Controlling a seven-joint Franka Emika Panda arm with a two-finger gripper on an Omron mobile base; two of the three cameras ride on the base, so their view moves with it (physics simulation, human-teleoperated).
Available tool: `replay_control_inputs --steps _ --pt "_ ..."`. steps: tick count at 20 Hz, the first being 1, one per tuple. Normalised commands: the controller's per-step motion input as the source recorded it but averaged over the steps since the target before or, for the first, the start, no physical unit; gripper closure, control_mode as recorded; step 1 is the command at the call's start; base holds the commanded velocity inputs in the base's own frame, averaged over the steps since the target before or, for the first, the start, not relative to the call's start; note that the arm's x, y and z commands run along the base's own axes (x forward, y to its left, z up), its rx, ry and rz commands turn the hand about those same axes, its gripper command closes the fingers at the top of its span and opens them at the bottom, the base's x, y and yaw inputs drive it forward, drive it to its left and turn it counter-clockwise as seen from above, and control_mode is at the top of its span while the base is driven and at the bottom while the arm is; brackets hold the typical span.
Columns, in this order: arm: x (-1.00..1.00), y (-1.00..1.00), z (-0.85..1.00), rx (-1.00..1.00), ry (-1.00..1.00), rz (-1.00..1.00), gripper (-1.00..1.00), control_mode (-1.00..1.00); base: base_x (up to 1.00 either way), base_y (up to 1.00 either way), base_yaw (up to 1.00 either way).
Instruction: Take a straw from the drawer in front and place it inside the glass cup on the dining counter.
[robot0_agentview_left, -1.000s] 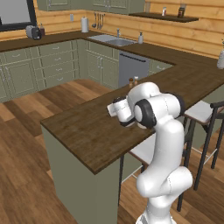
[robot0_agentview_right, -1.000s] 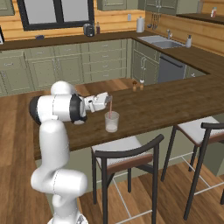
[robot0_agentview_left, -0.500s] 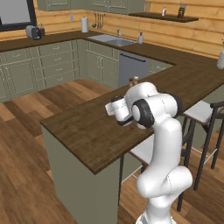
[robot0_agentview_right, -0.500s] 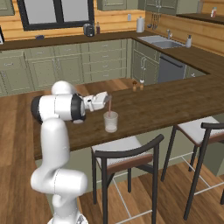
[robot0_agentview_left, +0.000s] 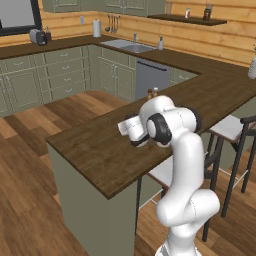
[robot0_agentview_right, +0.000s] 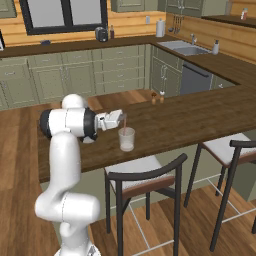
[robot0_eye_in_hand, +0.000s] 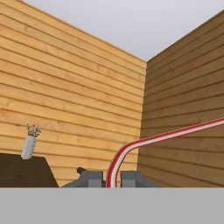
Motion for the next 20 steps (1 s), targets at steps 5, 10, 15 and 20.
replay_control_inputs --steps 5,10,15,20 --pt "-0.03 -0.20 -0.56 0.00 -0.22 0.07 1.00 -1.00 0.00 0.00 0.00" --pt "-0.07 -0.22 -0.75 0.00 -0.21 0.07 1.00 -1.00 0.00 0.00 0.00" --pt "-0.05 -0.04 -0.86 -0.03 -0.18 0.07 1.00 -1.00 0.00 0.00 0.00" --pt "-0.03 0.00 -0.61 -0.04 -0.17 0.07 1.00 -1.00 0.00 0.00 0.00"
